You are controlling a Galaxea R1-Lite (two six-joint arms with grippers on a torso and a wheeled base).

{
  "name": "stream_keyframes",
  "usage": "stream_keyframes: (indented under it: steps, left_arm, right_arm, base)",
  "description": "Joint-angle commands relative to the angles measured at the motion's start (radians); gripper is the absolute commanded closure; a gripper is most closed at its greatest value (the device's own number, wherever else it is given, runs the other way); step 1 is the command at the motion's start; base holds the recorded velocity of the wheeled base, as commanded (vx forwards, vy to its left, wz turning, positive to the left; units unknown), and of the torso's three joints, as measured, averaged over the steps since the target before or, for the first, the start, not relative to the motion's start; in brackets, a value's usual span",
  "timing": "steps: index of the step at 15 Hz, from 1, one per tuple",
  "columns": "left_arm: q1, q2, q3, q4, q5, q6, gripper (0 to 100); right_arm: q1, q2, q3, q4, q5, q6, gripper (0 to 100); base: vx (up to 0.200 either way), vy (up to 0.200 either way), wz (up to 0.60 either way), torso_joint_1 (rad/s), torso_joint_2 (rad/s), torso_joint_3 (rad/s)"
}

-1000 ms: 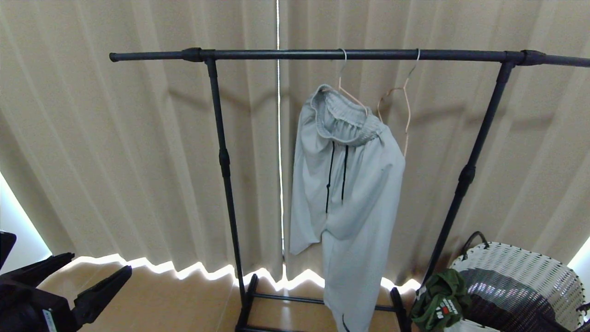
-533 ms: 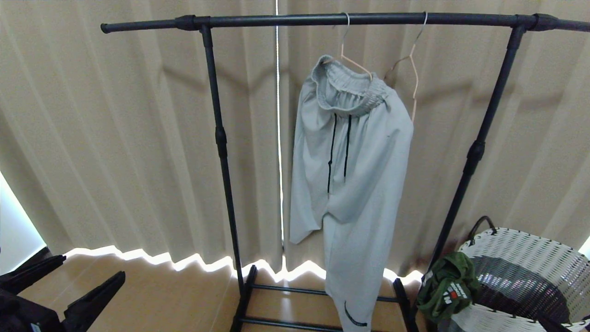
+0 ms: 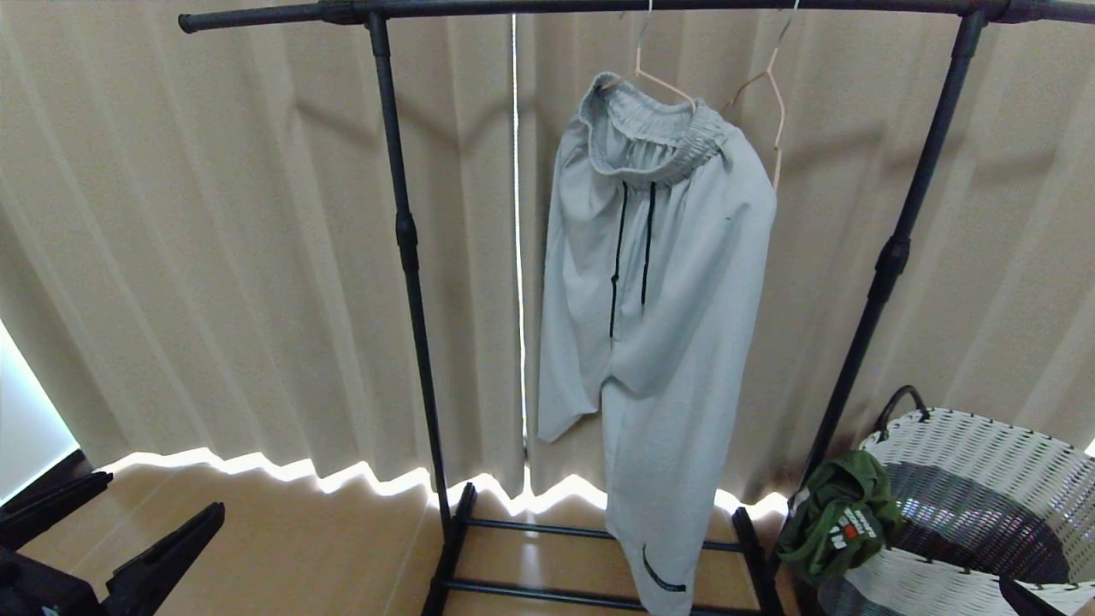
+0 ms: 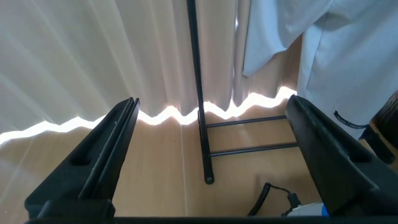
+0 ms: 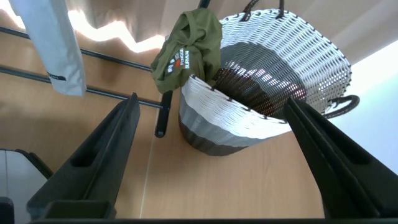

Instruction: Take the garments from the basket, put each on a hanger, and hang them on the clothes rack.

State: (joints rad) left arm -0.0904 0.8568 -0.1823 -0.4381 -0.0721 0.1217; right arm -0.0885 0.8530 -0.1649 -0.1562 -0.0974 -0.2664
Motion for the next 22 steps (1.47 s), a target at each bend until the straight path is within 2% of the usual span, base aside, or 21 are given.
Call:
stream_keyframes:
  steps: [1, 5, 16, 22]
  left_arm:
    - [-0.002, -0.005, 0.001, 0.001, 0.000, -0.001, 0]
    - [-0.003, -0.005, 0.000, 0.001, 0.000, 0.001, 0]
    - [-0.005, -0.007, 0.001, 0.001, 0.000, 0.004, 0]
    - [-0.054, -0.038, -0.005, 0.002, 0.000, -0.002, 0]
  right_arm:
    - [0.003, 0.001, -0.002, -0.002, 0.002, -0.001, 0]
    - [0.009, 0.001, 0.007, -0.042, 0.001, -0.002, 0]
    - [0.009, 0.001, 0.025, -0.043, 0.001, -0.002, 0]
    - [0.009, 0.000, 0.024, -0.043, 0.001, -0.002, 0]
  base:
    - [0.000, 0.000, 0.00, 0.000, 0.00, 0.000]
    - [0.000, 0.000, 0.00, 0.000, 0.00, 0.000]
    - [0.000, -0.200, 0.00, 0.003, 0.00, 0.002]
    - [0.000, 0.000, 0.00, 0.000, 0.00, 0.000]
